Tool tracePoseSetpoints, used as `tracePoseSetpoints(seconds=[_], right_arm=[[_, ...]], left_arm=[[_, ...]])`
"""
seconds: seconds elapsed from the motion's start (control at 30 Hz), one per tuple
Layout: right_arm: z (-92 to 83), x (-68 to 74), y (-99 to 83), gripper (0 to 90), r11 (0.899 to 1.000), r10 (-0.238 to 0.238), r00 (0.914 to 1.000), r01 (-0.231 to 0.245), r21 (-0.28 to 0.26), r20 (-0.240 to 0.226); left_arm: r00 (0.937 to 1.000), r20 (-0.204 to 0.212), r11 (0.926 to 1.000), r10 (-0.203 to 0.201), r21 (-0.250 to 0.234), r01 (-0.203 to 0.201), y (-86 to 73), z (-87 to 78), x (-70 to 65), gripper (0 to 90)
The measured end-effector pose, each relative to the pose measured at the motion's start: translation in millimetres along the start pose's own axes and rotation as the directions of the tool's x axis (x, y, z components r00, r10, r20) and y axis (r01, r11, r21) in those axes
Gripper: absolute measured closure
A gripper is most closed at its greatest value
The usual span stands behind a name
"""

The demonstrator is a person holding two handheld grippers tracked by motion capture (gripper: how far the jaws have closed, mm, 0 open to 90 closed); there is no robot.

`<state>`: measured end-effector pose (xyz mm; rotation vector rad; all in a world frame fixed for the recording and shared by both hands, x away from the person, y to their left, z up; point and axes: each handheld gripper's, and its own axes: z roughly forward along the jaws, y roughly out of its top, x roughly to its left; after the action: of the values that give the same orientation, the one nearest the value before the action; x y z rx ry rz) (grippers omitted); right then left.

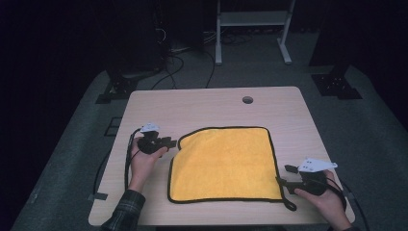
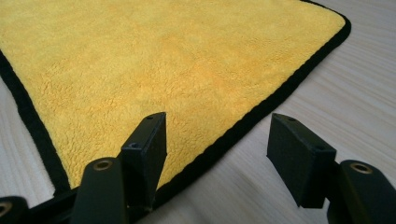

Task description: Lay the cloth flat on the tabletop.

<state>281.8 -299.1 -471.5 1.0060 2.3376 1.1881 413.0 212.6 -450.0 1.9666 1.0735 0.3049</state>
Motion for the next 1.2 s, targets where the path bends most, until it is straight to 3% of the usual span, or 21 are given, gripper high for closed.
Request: tracePoseSetpoints(seconds=[0.07, 0.1, 0.13, 0.33, 0.5, 0.6, 0.73, 0.9, 1.07, 1.2], right_arm=[[2.5, 1.3, 1.8, 36.5, 1.0, -0.008, 1.0, 0.008, 0.006, 0.001], [2.9, 1.5, 2.2, 36.5, 1.0, -0.011, 0.9999, 0.011, 0.006, 0.001], [2.9, 2.0, 2.7, 36.6, 1.0, -0.011, 0.9999, 0.011, 0.004, 0.004], [1.5, 3.2, 3.1, 37.1, 1.0, -0.015, 0.9998, 0.015, -0.001, 0.015], [0.6, 4.0, 2.8, 37.5, 1.0, -0.017, 0.9996, 0.017, -0.003, 0.022], [-1.3, 4.3, 2.4, 37.5, 1.0, -0.016, 0.9994, 0.017, -0.01, 0.031], [-3.2, 4.0, 1.3, 37.7, 1.0, -0.011, 0.9993, 0.012, -0.014, 0.037], [-3.8, 4.1, 0.0, 37.7, 1.0, -0.01, 0.9992, 0.01, -0.008, 0.039], [-3.7, 3.0, -1.0, 37.6, 1.0, -0.007, 0.9991, 0.008, -0.011, 0.041], [-4.2, 2.2, -2.0, 37.6, 1.0, -0.002, 0.9992, 0.003, -0.008, 0.04]], left_arm=[[1.0, -0.004, 0.9999, 0.0, 0.013, 0.0, 4.0, 16.3, 2.9, 61.0], [1.0, -0.004, 0.9999, 0.0, 0.013, 0.0, 4.0, 16.3, 2.9, 61.1], [0.9995, -0.03, 0.9993, 0.014, 0.035, -0.013, 6.3, 25.2, 3.9, 61.3], [0.9989, -0.045, 0.9978, 0.014, 0.065, -0.012, 6.0, 38.1, 7.2, 65.1], [0.9984, -0.048, 0.9967, 0.029, 0.078, -0.025, 3.8, 40.1, 8.1, 66.0], [0.998, -0.041, 0.9954, 0.047, 0.085, -0.044, 3.3, 40.3, 6.8, 76.4], [0.9985, -0.039, 0.9956, 0.039, 0.087, -0.035, 4.9, 40.1, 6.3, 86.9], [0.998, -0.059, 0.9975, 0.023, 0.068, -0.019, 13.5, 35.9, 12.6, 87.6], [0.9959, -0.089, 0.9983, 0.013, 0.058, -0.008, 24.6, 38.9, 27.5, 87.7], [0.9935, -0.111, 0.9974, 0.025, 0.07, -0.018, 32.7, 44.5, 35.2, 87.8]])
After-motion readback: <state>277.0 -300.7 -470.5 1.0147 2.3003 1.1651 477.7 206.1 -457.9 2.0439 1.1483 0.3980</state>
